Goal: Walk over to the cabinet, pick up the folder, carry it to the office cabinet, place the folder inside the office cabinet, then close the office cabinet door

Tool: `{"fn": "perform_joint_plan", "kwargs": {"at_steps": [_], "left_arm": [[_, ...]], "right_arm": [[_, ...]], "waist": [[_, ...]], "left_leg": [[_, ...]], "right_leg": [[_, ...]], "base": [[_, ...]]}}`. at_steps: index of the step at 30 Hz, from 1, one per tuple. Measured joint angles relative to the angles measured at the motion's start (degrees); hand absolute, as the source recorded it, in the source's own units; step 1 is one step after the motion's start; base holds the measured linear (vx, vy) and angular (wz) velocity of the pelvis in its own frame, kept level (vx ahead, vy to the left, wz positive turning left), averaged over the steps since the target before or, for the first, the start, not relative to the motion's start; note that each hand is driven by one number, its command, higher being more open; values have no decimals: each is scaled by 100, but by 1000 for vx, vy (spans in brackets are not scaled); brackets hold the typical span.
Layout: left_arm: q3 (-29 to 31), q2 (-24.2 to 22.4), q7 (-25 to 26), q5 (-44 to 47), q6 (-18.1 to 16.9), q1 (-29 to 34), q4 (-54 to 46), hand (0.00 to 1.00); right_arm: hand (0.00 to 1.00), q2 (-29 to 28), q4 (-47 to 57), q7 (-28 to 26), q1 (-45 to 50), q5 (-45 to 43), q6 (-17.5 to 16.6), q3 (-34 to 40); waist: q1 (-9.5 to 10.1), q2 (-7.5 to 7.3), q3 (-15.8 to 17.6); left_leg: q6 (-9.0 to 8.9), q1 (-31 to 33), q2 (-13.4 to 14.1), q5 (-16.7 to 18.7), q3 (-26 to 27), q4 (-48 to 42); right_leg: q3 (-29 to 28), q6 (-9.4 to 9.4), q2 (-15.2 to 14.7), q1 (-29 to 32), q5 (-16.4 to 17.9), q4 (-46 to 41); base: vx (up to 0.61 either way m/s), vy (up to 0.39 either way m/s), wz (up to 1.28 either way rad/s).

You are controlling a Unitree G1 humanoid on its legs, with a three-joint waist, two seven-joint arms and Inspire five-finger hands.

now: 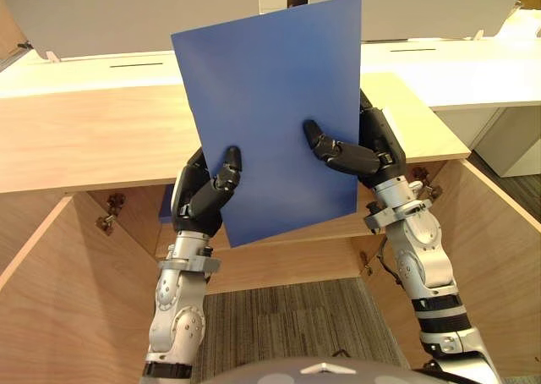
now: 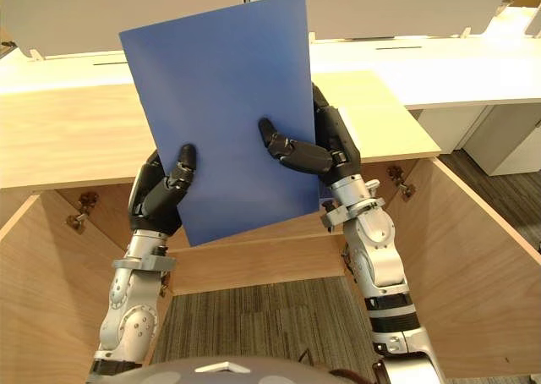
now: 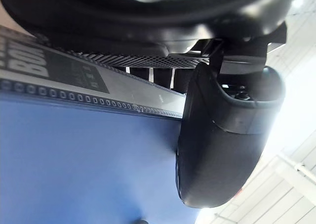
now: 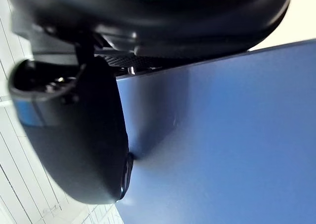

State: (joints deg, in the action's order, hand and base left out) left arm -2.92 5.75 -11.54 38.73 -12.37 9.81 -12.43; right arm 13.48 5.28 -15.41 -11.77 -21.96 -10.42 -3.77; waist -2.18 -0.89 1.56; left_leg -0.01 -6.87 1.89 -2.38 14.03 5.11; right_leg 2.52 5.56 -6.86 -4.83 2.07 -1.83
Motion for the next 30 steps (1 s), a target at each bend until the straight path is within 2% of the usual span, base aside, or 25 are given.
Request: {"fn": "perform_joint_plan", "kwargs": {"at_steps": [8,14,19,24,30], "left_arm": [[206,-125,21,-691,-6,59,-1,100],[416,-440,362,-1132,-17,281,-164,100],[996,-790,866,-1600,-257,523,-359,100],[1683,-911,1383,-1810,-298,949,-352,100],[2034,-990,1539,-2120,-292,1266,86,100]], "right_arm": [[0,-307,5,71,38,220,34,38],[0,-643,376,277,422,894,33,47],[0,-773,729,540,618,1534,30,262],[0,-964,994,809,792,1569,21,695],[0,-985,1133,1026,989,1752,20,950]], "waist": [[12,-55,-60],[36,-107,-108],[45,-108,-113],[76,-109,-117],[102,-109,-118]], "left_leg": [[0,4,2,-17,-42,1],[-1,44,0,-17,-75,1],[-10,125,1,-27,-208,1],[-11,172,-3,-28,-263,2],[-19,215,-13,-47,-363,31]], "right_leg": [[42,-7,0,-25,-4,21],[77,-7,-2,-24,-4,59],[200,-7,-3,-27,-4,81],[257,-7,-9,-25,-3,97],[381,-10,-22,-29,15,101]], "base": [[-2,-2,2],[-1,-1,2],[0,-9,12],[-2,-5,7],[-14,-5,8]]}}
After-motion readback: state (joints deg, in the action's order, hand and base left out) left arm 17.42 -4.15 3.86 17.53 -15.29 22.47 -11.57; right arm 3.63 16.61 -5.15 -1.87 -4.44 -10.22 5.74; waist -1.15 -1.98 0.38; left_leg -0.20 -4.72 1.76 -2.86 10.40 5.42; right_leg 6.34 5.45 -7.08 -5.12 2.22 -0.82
